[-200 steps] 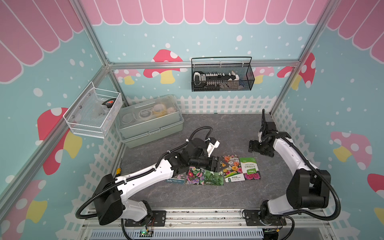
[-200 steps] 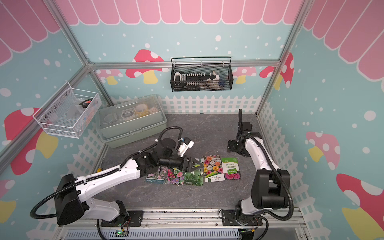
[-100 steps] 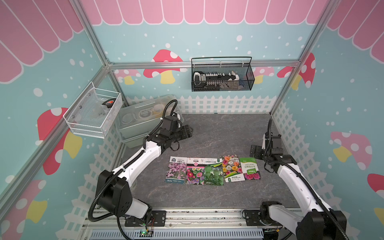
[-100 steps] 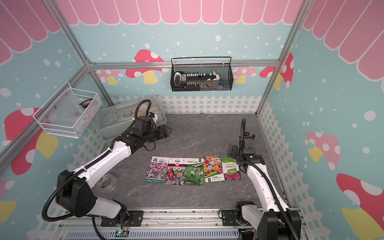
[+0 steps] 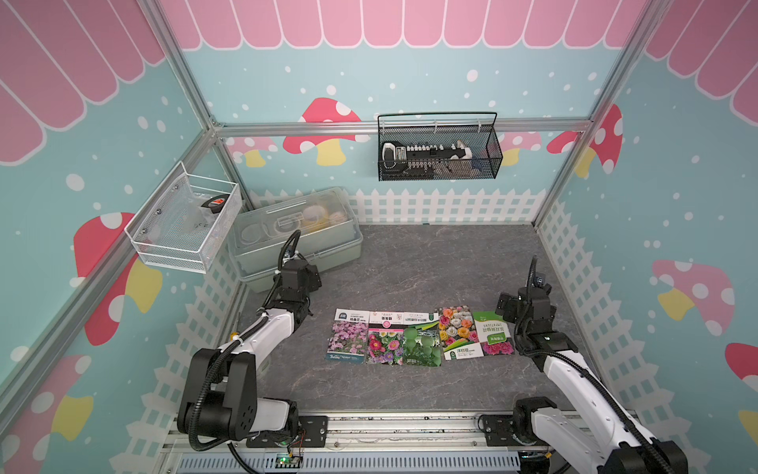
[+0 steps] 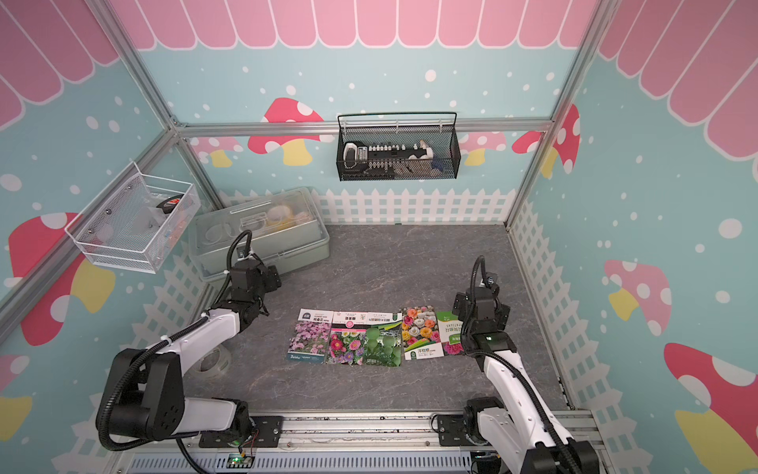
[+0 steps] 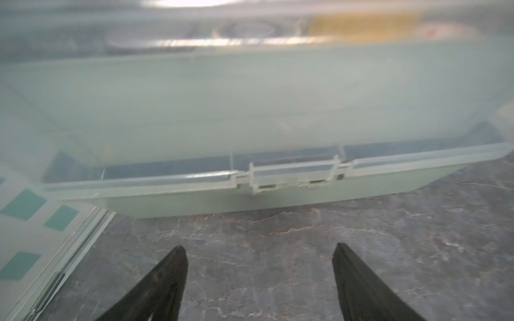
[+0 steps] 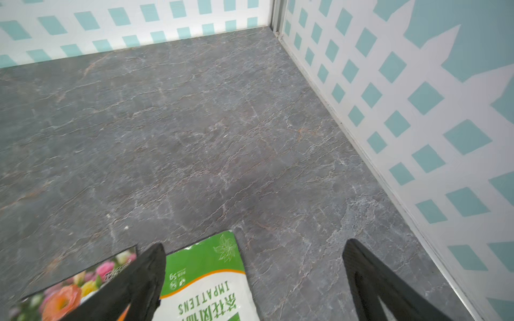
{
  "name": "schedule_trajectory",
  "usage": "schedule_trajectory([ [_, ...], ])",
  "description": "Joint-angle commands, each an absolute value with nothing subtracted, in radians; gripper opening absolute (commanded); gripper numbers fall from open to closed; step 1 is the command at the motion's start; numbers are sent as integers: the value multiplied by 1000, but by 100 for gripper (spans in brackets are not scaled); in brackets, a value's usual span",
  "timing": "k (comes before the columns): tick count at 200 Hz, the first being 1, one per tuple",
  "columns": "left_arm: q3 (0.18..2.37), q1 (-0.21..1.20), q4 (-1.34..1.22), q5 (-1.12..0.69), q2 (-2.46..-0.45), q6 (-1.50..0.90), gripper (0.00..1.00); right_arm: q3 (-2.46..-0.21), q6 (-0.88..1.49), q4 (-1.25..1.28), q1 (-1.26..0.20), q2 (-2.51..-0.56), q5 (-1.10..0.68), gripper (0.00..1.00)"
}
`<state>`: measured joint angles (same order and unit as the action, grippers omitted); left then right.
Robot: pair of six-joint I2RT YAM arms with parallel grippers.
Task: Arrange the seed packets in a row
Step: Reset both arms
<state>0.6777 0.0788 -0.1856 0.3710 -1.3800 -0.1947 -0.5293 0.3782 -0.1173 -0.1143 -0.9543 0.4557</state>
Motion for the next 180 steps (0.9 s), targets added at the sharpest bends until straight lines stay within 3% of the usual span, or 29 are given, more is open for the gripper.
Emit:
schedule_trajectory([
  [1,602,58,-460,359,-1373,-147,83,-481,272,103,-121,-1019,557,99],
  [18,575,48,-517,325,-1366,-136,84,-396,232,272,-121,-1040,587,99],
  [45,580,46,-395,256,-1324,-123,85,-322,170,458,-120,-1079,602,99],
  [83,465,46,-553,301,-1320,-106,89,-330,131,597,-118,-1159,543,99],
  [95,442,48,-630,277,-1358,-82,99,-305,107,686,-115,-1186,520,99],
  [133,406,51,-831,294,-1512,-75,99,-274,80,829,-112,-1278,475,99],
  [180,399,50,-853,268,-1526,-66,99,-286,23,951,-114,-1381,453,99],
])
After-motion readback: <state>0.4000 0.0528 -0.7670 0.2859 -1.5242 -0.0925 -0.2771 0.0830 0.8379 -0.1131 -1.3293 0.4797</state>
